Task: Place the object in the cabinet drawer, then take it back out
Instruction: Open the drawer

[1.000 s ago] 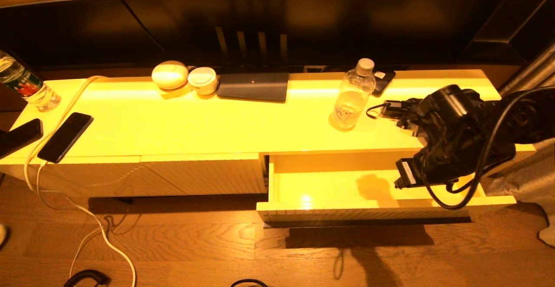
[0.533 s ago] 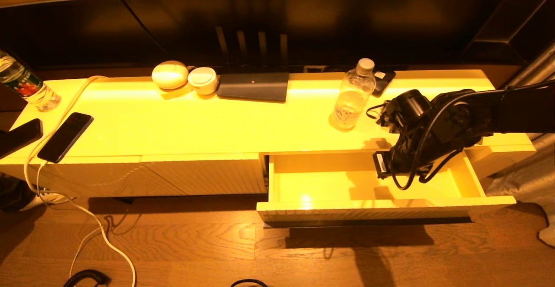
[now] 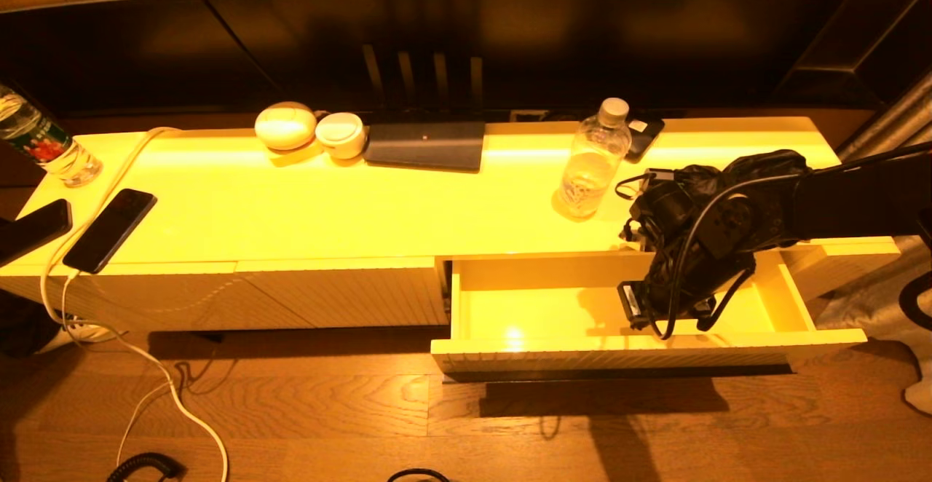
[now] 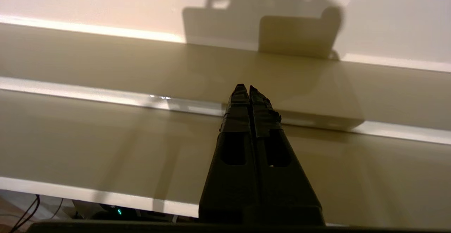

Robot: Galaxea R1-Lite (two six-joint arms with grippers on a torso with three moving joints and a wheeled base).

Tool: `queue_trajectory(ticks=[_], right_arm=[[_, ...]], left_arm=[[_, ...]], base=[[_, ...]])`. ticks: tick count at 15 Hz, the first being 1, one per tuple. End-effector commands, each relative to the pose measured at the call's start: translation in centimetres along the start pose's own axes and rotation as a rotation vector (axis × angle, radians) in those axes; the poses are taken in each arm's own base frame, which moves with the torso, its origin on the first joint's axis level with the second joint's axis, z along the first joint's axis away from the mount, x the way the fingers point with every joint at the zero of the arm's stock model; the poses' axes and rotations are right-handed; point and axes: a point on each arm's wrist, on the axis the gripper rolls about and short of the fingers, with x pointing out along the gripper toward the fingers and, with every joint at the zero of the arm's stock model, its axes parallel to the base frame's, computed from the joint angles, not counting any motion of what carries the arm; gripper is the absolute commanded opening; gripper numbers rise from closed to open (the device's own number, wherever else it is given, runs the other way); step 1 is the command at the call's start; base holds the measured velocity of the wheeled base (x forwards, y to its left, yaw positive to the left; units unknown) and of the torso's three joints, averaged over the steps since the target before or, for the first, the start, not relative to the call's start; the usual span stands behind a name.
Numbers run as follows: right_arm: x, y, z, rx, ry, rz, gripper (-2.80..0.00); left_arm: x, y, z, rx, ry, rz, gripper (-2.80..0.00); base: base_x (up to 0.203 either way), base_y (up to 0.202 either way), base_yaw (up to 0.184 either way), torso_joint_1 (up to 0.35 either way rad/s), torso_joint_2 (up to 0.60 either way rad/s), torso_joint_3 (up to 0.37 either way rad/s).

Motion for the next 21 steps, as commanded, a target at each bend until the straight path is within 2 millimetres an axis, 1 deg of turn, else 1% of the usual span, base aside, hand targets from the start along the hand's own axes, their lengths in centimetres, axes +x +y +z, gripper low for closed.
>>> queue_trajectory(ticks=[1,4,5,10,16,18,19,21], right_arm=[[-0.1,0.0,-0.5,-0.003,0.040,-0.009,-2.80],[-0.2,0.0,-1.6,-0.010,0.120,-0.025,-2.80],[-0.1,0.0,-2.2,-0.015,0.154,-0.033,-2.80],[0.0,0.3,-4.5,-0.027,0.230,-0.047,-2.80],[0.7,0.5,-8.0,-0.058,0.349,-0.068,-2.80],[0.8,0.7,-8.2,-0.065,0.354,-0.068,-2.80],[0.7,0.8,-8.1,-0.064,0.342,-0.066,-2.80],[-0.1,0.8,-7.7,-0.043,0.308,-0.062,-2.80]], left_arm=[[0.0,0.0,0.0,0.000,0.001,0.000,-2.80],[0.0,0.0,0.0,0.000,0.001,0.000,-2.80],[0.0,0.0,-0.1,0.000,0.002,0.000,-2.80],[0.0,0.0,0.0,0.000,0.001,0.000,-2.80],[0.0,0.0,0.0,0.000,0.001,0.000,-2.80],[0.0,0.0,0.0,0.000,0.001,0.000,-2.80],[0.0,0.0,0.0,0.000,0.001,0.000,-2.80],[0.0,0.0,0.0,0.000,0.001,0.000,-2.80]], base=[[0.000,0.000,0.000,0.000,0.00,0.000],[0.000,0.000,0.000,0.000,0.00,0.000],[0.000,0.000,0.000,0.000,0.00,0.000],[0.000,0.000,0.000,0.000,0.00,0.000],[0.000,0.000,0.000,0.000,0.00,0.000],[0.000,0.000,0.000,0.000,0.00,0.000],[0.000,0.000,0.000,0.000,0.00,0.000],[0.000,0.000,0.000,0.000,0.00,0.000]])
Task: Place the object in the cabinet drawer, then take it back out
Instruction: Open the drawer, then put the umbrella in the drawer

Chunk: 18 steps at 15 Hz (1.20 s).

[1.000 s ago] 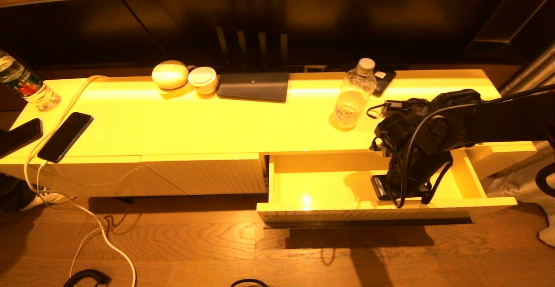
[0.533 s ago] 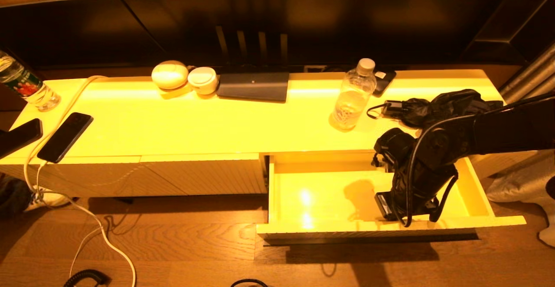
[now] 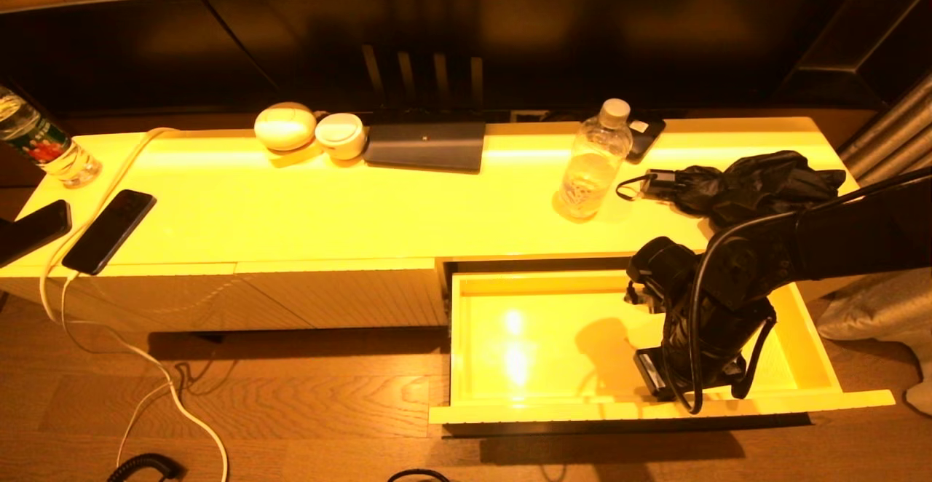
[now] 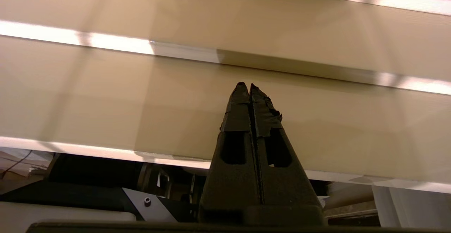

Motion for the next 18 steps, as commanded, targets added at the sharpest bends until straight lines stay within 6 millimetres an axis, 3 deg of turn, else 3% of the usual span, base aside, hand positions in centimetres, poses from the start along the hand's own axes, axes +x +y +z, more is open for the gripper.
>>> queue_trajectory(ticks=[1,2,6,10,14,18], right_arm=[[-1.3,0.0,0.0,0.014,-0.038,0.009,-2.80],[-2.2,-0.2,-0.1,0.017,-0.067,0.013,-2.80],[-9.0,-1.7,-2.0,-0.097,-0.300,-0.060,-2.80],[-14.0,-5.1,-4.3,-0.523,-0.428,-0.265,-2.80],[-16.5,-7.2,-4.6,-0.889,-0.474,-0.486,-2.80],[-16.8,-8.0,-1.1,-1.253,-0.597,-0.755,-2.80]], left_arm=[[0.0,0.0,0.0,0.000,0.001,0.001,-2.80],[0.0,0.0,-0.1,0.000,0.004,0.001,-2.80],[0.0,0.0,0.0,0.000,0.001,0.001,-2.80],[0.0,0.0,0.0,0.000,0.001,0.001,-2.80],[0.0,0.0,-0.1,0.000,0.002,0.001,-2.80],[0.0,0.0,0.0,0.000,0.002,0.001,-2.80]], base=[[0.000,0.000,0.000,0.000,0.00,0.000],[0.000,0.000,0.000,0.000,0.00,0.000],[0.000,0.000,0.000,0.000,0.00,0.000],[0.000,0.000,0.000,0.000,0.00,0.000],[0.000,0.000,0.000,0.000,0.00,0.000],[0.000,0.000,0.000,0.000,0.00,0.000]])
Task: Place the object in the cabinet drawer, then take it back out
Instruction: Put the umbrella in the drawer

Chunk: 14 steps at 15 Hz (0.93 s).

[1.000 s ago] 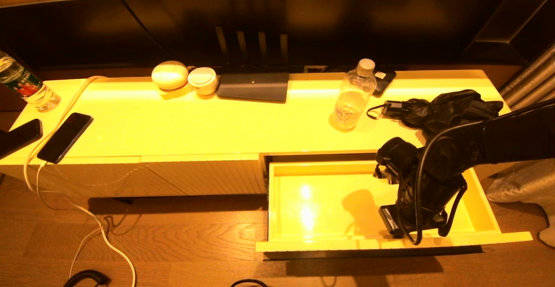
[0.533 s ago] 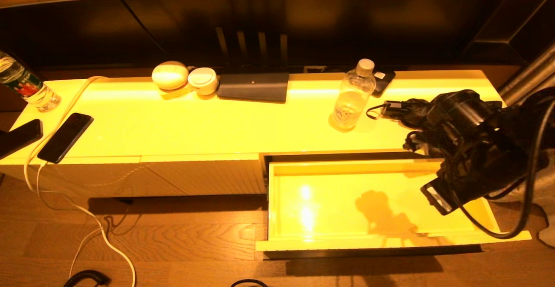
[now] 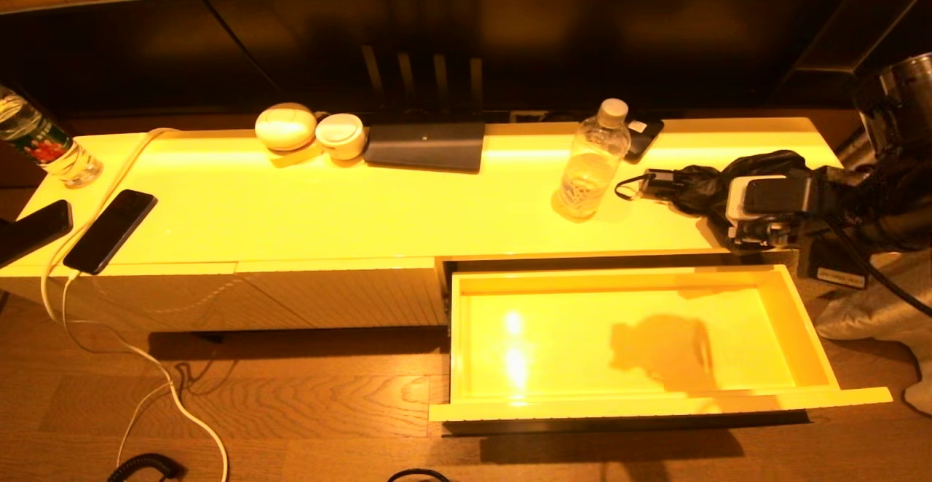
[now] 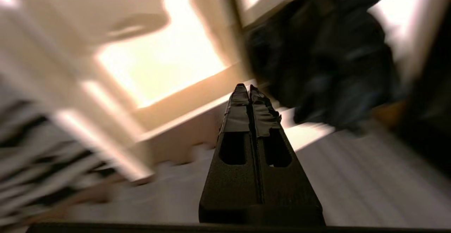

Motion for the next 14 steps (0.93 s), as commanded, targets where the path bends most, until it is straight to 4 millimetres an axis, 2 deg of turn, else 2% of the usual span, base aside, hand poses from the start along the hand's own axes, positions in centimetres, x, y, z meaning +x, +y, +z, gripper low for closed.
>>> queue_trajectory(ticks=[1,4,7,11,14], right_arm=[[2.1,-1.0,0.6,-0.219,-0.080,-0.109,-2.80],[4.4,-1.4,1.3,-0.298,-0.129,-0.208,-2.80],[5.7,-1.3,1.0,-0.360,-0.126,-0.190,-2.80],[6.6,-2.1,0.6,-0.454,-0.107,-0.203,-2.80],[7.3,-2.3,0.7,-0.461,-0.096,-0.229,-2.80]], left_arm=[[0.0,0.0,0.0,0.000,0.001,0.000,-2.80],[0.0,0.0,-0.1,0.000,0.003,0.000,-2.80],[0.0,0.0,-0.1,0.000,0.002,0.000,-2.80],[0.0,0.0,-0.1,0.000,0.002,0.000,-2.80],[0.0,0.0,0.0,0.000,0.001,0.000,-2.80]], base=[[0.000,0.000,0.000,0.000,0.00,0.000],[0.000,0.000,0.000,0.000,0.00,0.000],[0.000,0.000,0.000,0.000,0.00,0.000],[0.000,0.000,0.000,0.000,0.00,0.000],[0.000,0.000,0.000,0.000,0.00,0.000]])
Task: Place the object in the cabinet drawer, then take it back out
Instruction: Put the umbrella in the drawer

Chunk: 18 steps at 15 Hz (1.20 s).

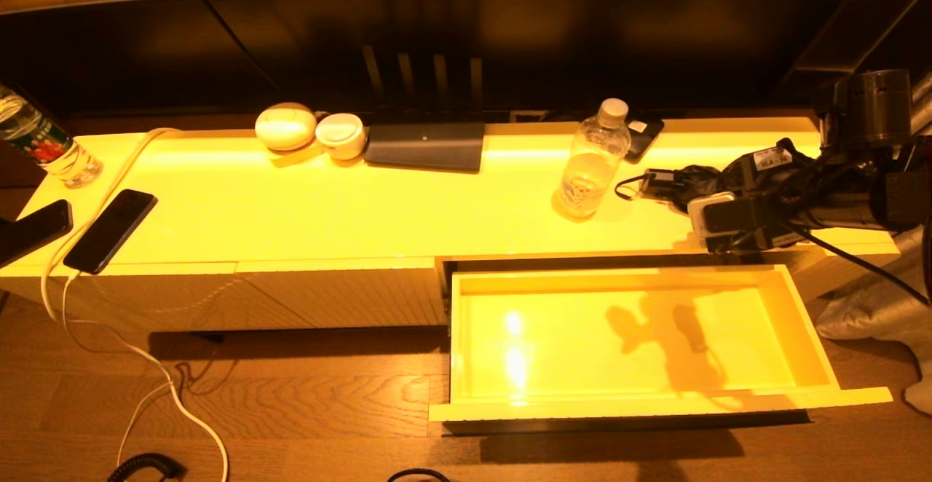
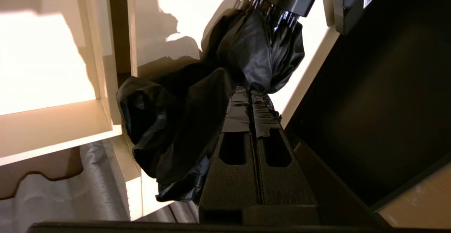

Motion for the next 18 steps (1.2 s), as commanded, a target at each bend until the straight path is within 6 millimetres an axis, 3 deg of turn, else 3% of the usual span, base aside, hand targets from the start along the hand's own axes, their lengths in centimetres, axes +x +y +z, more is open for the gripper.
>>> queue_trajectory(ticks=[1,7,8,9,15,18], right_arm=[[1.1,0.2,-0.3,-0.016,0.015,-0.005,-2.80],[1.4,0.2,-0.6,-0.013,0.026,-0.007,-2.80],[1.4,0.2,-0.6,-0.011,0.026,-0.005,-0.12],[1.5,0.4,-0.5,-0.006,0.017,0.002,0.00],[2.4,0.1,-0.9,0.021,0.050,0.008,0.00],[4.3,-0.5,-0.9,0.047,0.067,-0.002,0.00]], left_arm=[[0.0,0.0,0.0,0.000,0.001,0.001,-2.80],[0.0,0.0,0.0,0.000,0.001,0.001,-2.80],[0.0,0.0,-0.1,0.000,0.002,0.000,-2.80],[0.0,0.0,-0.1,0.000,0.003,0.000,-2.80],[0.0,0.0,-0.1,0.000,0.002,0.001,-2.80],[0.0,0.0,-0.1,0.000,0.002,0.001,-2.80]], base=[[0.000,0.000,0.000,0.000,0.00,0.000],[0.000,0.000,0.000,0.000,0.00,0.000],[0.000,0.000,0.000,0.000,0.00,0.000],[0.000,0.000,0.000,0.000,0.00,0.000],[0.000,0.000,0.000,0.000,0.00,0.000],[0.000,0.000,0.000,0.000,0.00,0.000]])
